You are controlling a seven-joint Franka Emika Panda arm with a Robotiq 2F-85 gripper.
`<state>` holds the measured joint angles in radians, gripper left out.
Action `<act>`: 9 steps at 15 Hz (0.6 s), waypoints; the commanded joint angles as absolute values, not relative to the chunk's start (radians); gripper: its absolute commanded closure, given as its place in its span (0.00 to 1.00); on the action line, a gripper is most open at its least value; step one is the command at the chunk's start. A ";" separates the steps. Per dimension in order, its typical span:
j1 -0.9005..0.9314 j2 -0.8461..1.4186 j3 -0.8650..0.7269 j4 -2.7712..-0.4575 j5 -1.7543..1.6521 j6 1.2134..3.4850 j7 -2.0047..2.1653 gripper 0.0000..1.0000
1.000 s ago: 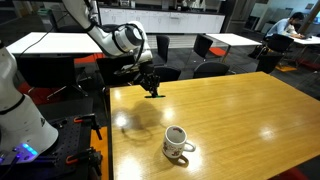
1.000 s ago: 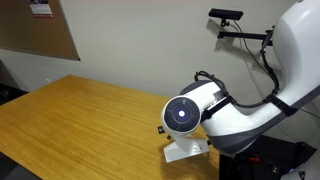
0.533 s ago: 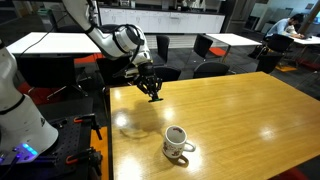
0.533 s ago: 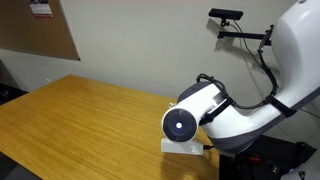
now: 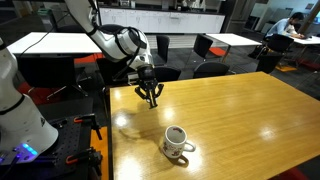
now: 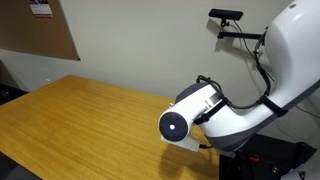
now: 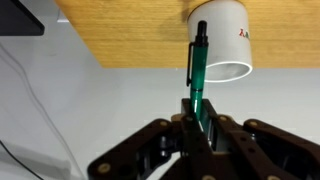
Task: Pick up the pen and put it in the cup
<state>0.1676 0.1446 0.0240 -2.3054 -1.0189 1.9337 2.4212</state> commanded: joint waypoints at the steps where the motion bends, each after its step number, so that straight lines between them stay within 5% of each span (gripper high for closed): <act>1: 0.140 0.167 0.033 -2.277 -1.026 1.854 2.509 0.97; 9: 0.116 0.168 0.040 -2.291 -1.035 1.851 2.541 0.88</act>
<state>0.1307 0.1679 0.0238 -2.2928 -1.0349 1.8544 2.5414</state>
